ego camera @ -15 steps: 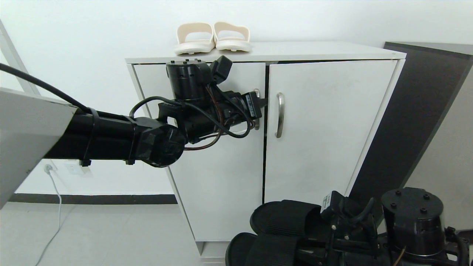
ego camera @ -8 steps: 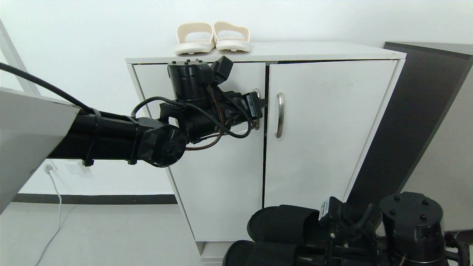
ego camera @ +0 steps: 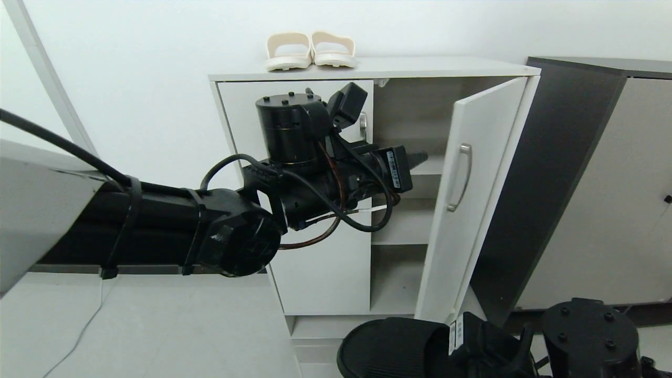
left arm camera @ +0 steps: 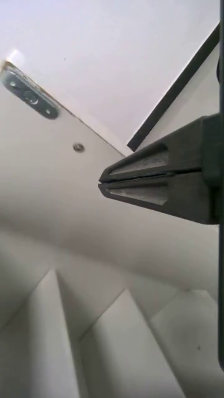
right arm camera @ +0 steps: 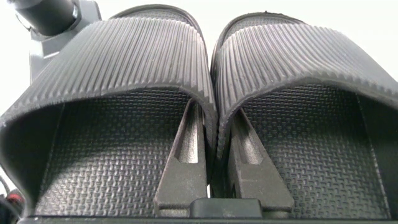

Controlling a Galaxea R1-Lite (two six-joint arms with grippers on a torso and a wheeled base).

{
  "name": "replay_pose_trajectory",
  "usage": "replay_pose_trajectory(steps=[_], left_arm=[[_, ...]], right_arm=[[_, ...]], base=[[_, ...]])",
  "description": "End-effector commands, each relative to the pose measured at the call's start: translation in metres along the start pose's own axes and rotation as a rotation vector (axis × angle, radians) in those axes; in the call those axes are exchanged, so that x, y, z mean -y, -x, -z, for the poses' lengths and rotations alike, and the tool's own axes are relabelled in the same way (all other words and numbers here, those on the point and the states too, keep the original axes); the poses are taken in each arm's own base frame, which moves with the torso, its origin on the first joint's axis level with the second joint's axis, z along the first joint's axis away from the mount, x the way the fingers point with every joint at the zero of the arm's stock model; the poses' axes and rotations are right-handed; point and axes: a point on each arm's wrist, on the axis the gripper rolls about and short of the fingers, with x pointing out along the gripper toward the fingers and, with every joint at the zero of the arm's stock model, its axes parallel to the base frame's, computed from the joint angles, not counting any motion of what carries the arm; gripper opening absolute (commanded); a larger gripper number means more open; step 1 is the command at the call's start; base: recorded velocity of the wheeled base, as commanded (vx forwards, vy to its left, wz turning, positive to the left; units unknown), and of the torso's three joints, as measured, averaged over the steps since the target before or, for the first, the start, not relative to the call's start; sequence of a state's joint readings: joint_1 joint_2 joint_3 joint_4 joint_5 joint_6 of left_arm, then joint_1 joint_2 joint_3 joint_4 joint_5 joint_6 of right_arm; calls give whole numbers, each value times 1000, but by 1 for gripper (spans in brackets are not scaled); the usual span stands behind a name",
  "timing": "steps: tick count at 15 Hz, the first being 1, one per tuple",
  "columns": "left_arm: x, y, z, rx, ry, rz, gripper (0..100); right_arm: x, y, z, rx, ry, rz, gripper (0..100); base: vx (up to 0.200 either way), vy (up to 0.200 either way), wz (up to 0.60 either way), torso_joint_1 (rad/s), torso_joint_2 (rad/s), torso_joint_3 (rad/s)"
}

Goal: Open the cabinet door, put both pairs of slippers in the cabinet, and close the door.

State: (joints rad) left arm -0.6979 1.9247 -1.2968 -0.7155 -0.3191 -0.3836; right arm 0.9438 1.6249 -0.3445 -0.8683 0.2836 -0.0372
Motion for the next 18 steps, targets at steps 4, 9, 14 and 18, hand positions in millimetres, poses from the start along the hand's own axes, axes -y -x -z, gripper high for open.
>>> replay_pose_trajectory(steps=[4,9,14,18], left_arm=[[-12,14,-5,20,-4,-41,0],[-31,81,-24,84,-26,-185,0],[-33,222,-44,187,-87,-538,0],[-41,309,-28,230,-190,-927,0]], right_arm=[[-1,-1,0,2,3,-2,0],[15,-1,-4,21,-16,84,0],[49,-27,-10,25,-112,571,0],[66,-48,-9,101,-156,713,0]], base=[[0,0,0,0,0,0],[0,0,0,0,0,0],[0,0,0,0,0,0],[0,0,0,0,0,0]])
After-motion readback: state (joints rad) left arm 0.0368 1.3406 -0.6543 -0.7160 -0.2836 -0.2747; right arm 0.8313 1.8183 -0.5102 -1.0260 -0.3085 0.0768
